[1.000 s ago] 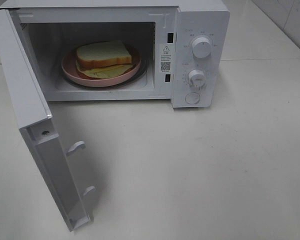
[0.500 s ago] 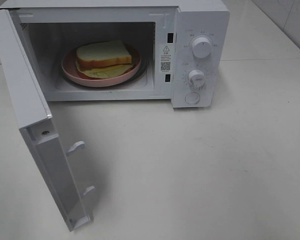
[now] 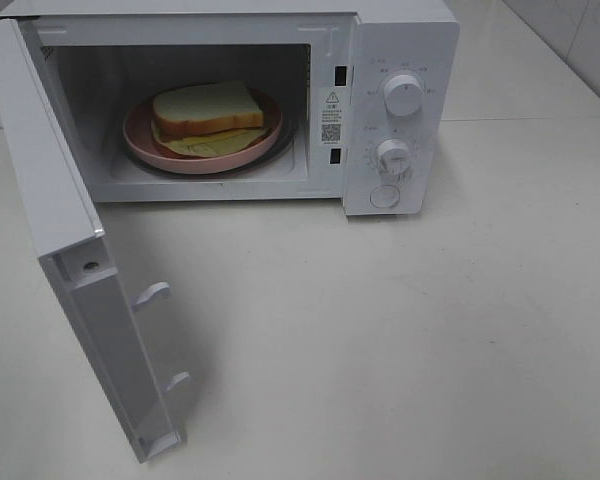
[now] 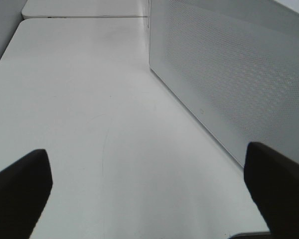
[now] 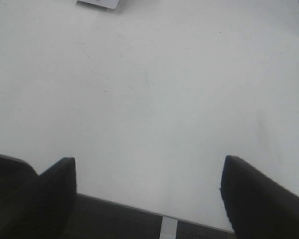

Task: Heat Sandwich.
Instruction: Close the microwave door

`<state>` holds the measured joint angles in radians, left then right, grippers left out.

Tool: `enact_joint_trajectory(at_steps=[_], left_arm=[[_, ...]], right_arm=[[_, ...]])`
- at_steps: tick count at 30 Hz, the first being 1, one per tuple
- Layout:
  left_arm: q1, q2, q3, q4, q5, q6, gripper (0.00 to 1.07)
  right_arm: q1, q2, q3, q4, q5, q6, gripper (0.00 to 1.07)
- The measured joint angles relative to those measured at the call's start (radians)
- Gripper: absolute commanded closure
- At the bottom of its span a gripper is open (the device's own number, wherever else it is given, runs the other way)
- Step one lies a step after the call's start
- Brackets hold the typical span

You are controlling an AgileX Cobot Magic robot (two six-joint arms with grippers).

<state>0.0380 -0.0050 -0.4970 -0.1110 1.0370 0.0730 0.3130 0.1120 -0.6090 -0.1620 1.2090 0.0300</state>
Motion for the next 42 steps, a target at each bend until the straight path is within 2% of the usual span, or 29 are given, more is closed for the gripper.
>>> enact_joint_trajectory(at_steps=[4, 14, 42], left_arm=[[0.0, 0.0, 0.0, 0.0, 0.0, 0.0, 0.06], [0.0, 0.0, 0.0, 0.0, 0.0, 0.0, 0.06], [0.0, 0.0, 0.0, 0.0, 0.0, 0.0, 0.06]], right_arm=[[-0.09, -0.067, 0.053, 0.045, -0.062, 0.01, 0.31], [-0.187, -0.117, 0.102, 0.07, -0.156, 0.011, 0.31], [-0.202, -0.117, 0.102, 0.07, -0.163, 0.012, 0.31]])
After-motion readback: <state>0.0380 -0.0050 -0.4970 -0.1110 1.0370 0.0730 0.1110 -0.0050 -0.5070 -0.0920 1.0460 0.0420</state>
